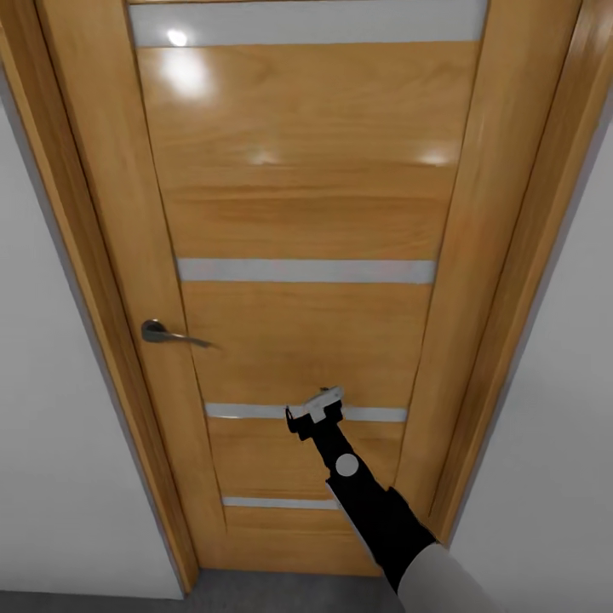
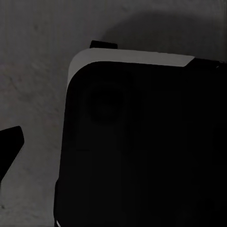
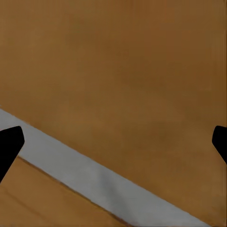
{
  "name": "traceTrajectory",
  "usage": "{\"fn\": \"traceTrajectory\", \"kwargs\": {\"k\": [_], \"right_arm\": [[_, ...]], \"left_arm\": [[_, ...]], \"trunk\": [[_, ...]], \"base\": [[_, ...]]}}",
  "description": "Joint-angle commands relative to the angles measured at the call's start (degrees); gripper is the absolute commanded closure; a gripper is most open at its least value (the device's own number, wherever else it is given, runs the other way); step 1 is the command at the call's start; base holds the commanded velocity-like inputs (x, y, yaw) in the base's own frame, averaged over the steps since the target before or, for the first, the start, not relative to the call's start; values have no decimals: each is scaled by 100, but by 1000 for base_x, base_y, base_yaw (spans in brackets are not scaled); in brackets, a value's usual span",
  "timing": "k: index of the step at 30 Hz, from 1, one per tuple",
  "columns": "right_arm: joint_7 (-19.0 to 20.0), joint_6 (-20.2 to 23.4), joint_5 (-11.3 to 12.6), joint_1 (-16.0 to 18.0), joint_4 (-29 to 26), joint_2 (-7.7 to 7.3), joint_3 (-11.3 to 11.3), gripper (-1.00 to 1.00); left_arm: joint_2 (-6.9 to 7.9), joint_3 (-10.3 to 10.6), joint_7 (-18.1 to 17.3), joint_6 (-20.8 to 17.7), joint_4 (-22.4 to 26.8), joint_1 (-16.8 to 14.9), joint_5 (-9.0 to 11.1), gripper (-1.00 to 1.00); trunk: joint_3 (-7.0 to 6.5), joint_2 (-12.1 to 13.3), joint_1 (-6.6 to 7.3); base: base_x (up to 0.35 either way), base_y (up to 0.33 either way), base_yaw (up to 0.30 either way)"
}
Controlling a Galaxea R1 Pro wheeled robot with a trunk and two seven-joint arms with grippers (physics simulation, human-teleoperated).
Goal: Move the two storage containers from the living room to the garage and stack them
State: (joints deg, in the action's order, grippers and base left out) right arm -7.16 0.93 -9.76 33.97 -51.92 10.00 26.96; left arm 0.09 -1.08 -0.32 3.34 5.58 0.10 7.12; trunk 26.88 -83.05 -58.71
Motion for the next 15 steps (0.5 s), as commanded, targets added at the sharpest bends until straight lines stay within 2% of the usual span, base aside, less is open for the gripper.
{"fn": "traceTrajectory", "kwargs": {"k": [1, 7, 15], "right_arm": [[23, 11, -59, 5, 6, 0, 163, -100], [81, 13, -77, 5, 22, 0, 759, -100], [92, 17, -93, 5, 24, 0, 894, -100]], "left_arm": [[0, -7, -3, 9, 5, 0, 44, -100], [0, -7, -3, 9, 5, 2, 44, -100], [0, -7, -3, 9, 5, -1, 44, -100]], "trunk": [[5, -2, -2], [5, -2, -2], [5, -2, -2]], "base": [[221, 0, 0], [219, 0, 0], [216, 0, 0]]}}
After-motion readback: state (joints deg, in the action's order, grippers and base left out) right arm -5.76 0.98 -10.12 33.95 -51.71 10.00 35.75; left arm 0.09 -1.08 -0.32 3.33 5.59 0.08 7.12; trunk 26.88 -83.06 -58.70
